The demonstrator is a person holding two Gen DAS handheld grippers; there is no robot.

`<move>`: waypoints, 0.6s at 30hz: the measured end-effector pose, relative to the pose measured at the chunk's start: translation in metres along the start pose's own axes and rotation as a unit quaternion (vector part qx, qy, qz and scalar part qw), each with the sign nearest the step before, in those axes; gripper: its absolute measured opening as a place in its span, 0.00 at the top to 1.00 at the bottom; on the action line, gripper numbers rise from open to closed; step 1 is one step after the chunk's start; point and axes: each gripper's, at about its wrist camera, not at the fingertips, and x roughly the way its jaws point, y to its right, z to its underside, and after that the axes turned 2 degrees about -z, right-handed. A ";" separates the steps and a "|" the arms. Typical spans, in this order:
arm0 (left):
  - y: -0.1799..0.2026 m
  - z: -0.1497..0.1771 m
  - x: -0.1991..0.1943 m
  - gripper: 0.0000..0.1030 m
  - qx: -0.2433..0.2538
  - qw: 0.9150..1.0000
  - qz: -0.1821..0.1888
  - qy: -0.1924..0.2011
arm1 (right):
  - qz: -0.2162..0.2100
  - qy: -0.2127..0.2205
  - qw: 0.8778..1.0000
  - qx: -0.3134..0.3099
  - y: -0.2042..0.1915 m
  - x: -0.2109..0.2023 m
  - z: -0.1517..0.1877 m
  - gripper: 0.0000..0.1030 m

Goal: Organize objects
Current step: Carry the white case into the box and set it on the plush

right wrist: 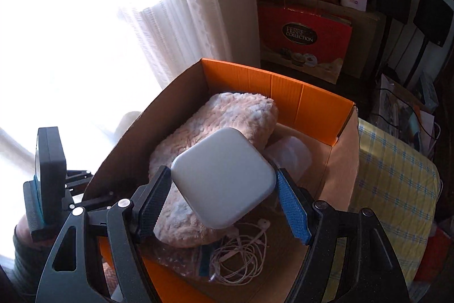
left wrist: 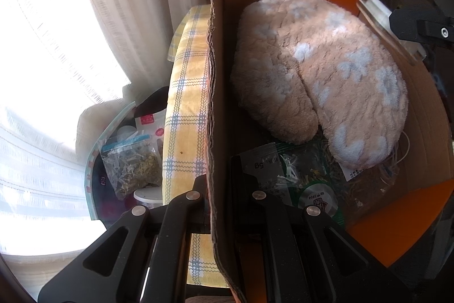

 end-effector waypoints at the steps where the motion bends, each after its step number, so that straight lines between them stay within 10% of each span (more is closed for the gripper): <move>1: 0.000 0.000 0.000 0.95 0.000 1.000 0.000 0.000 | -0.002 -0.001 1.000 -0.002 -0.003 0.003 0.000 0.26; 18: -0.004 0.005 0.003 0.95 -0.001 1.000 0.007 0.002 | 0.038 -0.037 0.998 -0.016 -0.005 0.038 0.013 0.26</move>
